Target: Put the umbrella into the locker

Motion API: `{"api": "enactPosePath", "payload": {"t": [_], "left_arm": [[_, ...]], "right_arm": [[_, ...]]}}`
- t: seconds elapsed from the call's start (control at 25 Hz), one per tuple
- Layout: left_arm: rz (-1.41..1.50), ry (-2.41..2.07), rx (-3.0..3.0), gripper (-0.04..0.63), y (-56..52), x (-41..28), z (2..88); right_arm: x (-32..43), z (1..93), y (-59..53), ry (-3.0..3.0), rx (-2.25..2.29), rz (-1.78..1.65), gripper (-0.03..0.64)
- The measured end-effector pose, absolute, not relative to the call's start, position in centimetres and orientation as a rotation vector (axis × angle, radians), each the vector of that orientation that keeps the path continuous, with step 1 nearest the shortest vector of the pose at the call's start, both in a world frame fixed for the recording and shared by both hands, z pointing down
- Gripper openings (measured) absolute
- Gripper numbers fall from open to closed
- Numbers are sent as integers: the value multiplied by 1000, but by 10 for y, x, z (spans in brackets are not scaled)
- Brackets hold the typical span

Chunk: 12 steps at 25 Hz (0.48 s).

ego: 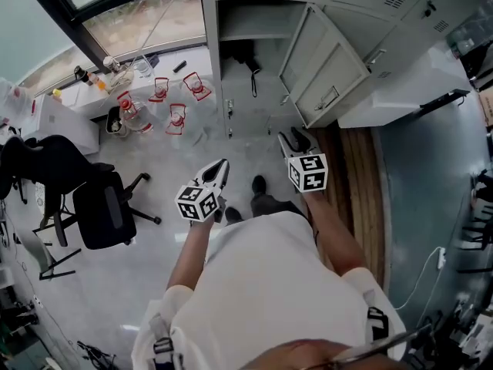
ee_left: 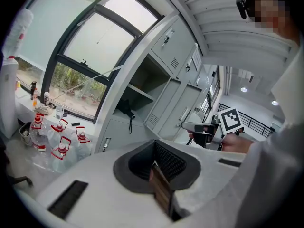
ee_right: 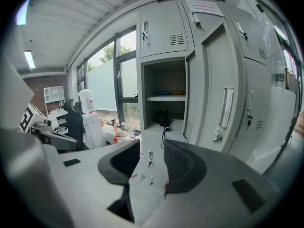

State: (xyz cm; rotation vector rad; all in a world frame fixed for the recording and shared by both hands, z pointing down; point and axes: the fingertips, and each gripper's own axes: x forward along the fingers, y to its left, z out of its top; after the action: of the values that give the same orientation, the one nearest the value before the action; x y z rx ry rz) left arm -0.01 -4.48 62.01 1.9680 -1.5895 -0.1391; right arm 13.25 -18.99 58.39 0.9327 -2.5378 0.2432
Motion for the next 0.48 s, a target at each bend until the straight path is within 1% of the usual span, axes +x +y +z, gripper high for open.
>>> {"api": "enactPosePath", "payload": {"t": [0.16,0.32,0.48], "left_arm": [[-136,-1635,1948,5,-47,10,617],[-122,-1700,1923,5,-63,16,610],[-136,-1764,1928,5,-79,25,591]], "right_arm": [[145,587,-191,-2560,929,289,139],[154,580,-202,-2592,879,286,125],[161,573,-213,-2622,820,304,102]]}}
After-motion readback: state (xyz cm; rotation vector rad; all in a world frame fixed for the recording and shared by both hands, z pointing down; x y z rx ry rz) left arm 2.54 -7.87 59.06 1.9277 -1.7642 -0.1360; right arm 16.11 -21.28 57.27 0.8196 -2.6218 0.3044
